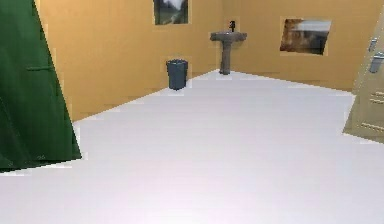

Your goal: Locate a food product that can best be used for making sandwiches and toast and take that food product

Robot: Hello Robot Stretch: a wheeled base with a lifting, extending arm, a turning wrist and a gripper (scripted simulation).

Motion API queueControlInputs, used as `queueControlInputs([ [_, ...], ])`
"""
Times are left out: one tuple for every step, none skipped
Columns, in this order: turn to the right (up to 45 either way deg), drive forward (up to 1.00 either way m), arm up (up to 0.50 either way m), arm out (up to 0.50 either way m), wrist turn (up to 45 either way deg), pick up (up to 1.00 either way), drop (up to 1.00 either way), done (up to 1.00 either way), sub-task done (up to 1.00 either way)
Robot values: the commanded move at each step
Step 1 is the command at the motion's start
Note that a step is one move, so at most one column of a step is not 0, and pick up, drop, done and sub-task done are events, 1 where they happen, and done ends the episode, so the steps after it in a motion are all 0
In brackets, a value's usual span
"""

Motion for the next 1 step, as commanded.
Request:
queueControlInputs([
  [30.0, 0.00, 0.00, 0.00, 0.0, 0.00, 0.00, 0.00, 0.00],
])
